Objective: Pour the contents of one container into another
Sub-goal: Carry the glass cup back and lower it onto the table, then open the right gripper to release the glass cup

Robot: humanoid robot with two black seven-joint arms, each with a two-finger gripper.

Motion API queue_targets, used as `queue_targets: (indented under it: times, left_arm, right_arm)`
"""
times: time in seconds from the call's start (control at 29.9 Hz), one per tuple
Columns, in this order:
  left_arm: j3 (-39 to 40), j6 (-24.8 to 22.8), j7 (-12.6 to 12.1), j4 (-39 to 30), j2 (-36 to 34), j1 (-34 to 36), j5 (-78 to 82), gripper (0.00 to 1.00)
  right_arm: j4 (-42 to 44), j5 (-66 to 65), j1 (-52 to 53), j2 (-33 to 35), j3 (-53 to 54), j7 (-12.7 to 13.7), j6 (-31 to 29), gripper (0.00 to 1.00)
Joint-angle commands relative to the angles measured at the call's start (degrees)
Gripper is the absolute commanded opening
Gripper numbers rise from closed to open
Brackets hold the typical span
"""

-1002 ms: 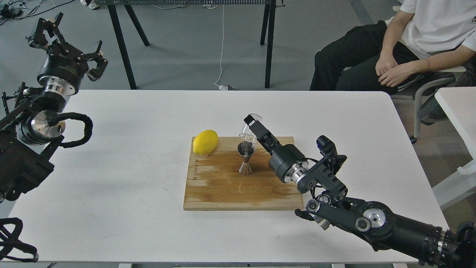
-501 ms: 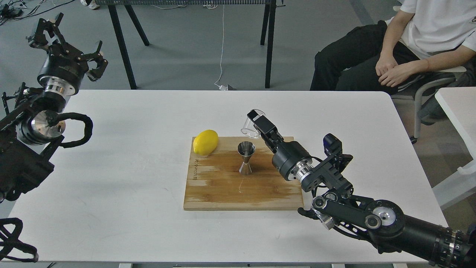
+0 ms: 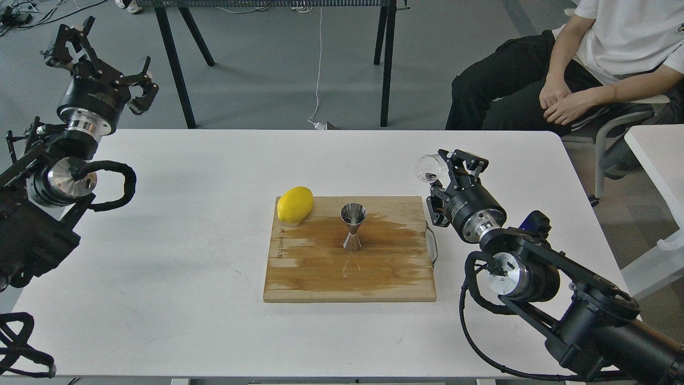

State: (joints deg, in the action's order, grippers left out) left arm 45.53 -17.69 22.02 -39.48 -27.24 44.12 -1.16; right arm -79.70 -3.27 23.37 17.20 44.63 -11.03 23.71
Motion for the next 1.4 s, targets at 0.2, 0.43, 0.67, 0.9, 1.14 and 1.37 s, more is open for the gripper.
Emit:
queue_targets:
  times: [0.2, 0.43, 0.67, 0.9, 1.14, 1.37]
  left_arm:
    - [-0.4, 1.6, 0.7, -0.1, 2.9, 0.1, 0.0, 1.00]
    - [-0.3, 2.2, 0.7, -0.1, 3.6, 0.4, 0.0, 1.00]
    - [-0.4, 2.1, 0.7, -0.1, 4.3, 0.4, 0.0, 1.00]
    - [-0.4, 2.2, 0.7, -0.1, 4.2, 0.5, 0.0, 1.00]
    - [-0.4, 2.1, 0.7, -0.1, 4.3, 0.5, 0.0, 1.00]
    - [-0.2, 2.1, 0.7, -0.1, 4.0, 0.6, 0.0, 1.00]
  right_arm:
    - [1.3, 16.1, -9.5, -5.1, 19.5, 3.7, -2.4, 0.34]
    - [6.6, 20.8, -15.7, -8.2, 27.6, 9.5, -9.9, 0.35]
    - [14.8, 22.2, -16.0, -8.5, 30.3, 12.8, -15.5, 0.35]
    - [22.7, 23.1, -14.4, -9.5, 32.2, 14.7, -18.9, 0.36]
    - [26.5, 23.1, -13.1, -11.0, 32.2, 14.6, -19.1, 0.39]
    - [26.3, 23.1, -13.0, -11.0, 32.2, 14.6, -19.1, 0.53]
